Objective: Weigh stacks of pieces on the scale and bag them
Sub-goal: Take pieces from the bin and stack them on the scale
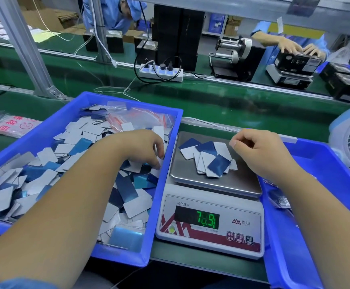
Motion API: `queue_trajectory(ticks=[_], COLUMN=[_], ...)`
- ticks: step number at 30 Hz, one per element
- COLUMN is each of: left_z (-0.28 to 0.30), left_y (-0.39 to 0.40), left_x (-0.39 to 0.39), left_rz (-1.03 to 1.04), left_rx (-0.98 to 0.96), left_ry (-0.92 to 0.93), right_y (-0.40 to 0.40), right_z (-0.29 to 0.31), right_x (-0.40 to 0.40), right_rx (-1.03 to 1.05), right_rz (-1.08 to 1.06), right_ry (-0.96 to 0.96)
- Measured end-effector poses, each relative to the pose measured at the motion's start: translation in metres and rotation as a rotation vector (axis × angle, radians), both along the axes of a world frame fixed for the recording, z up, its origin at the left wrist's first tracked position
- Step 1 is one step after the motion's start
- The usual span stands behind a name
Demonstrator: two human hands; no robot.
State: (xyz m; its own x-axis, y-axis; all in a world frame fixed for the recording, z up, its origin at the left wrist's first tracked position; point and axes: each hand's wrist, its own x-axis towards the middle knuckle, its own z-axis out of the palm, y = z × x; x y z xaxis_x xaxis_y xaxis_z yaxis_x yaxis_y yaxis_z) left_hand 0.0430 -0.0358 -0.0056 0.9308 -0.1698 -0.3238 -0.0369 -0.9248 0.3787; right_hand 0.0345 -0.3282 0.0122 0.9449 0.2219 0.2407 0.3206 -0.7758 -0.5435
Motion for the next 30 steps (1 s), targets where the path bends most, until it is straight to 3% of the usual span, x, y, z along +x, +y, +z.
queue_trajectory(ticks=[8, 14, 16, 18, 21, 30], left_z=[0.004, 0.020, 0.025, 0.028, 0.034, 0.050], left_y=[-0.002, -0.032, -0.050, -0.064, -0.070, -0.088], left_x=[-0.002, -0.001, -0.003, -0.005, -0.006, -0.002], left_rz=[0.034, 0.130, 0.024, -0.087, -0.135, -0.168], left_rx=[-0.072, -0.336, -0.252, -0.047, 0.131, 0.039], left_ry=[-0.015, -0.357, -0.268, -0.147, -0.090, -0.029], right_y=[-0.002, -0.004, -0.004, -0.003, 0.000, 0.007], right_z=[0.000, 0.002, 0.003, 0.004, 0.004, 0.004], right_x=[0.000, 0.001, 0.000, 0.000, 0.000, -0.002], right_rx=[-0.006, -0.080, -0.104, -0.186, -0.240, -0.103], right_rz=[0.007, 0.002, -0.013, 0.000, 0.023, -0.025], right_ry=[0.017, 0.154, 0.214, 0.233, 0.249, 0.341])
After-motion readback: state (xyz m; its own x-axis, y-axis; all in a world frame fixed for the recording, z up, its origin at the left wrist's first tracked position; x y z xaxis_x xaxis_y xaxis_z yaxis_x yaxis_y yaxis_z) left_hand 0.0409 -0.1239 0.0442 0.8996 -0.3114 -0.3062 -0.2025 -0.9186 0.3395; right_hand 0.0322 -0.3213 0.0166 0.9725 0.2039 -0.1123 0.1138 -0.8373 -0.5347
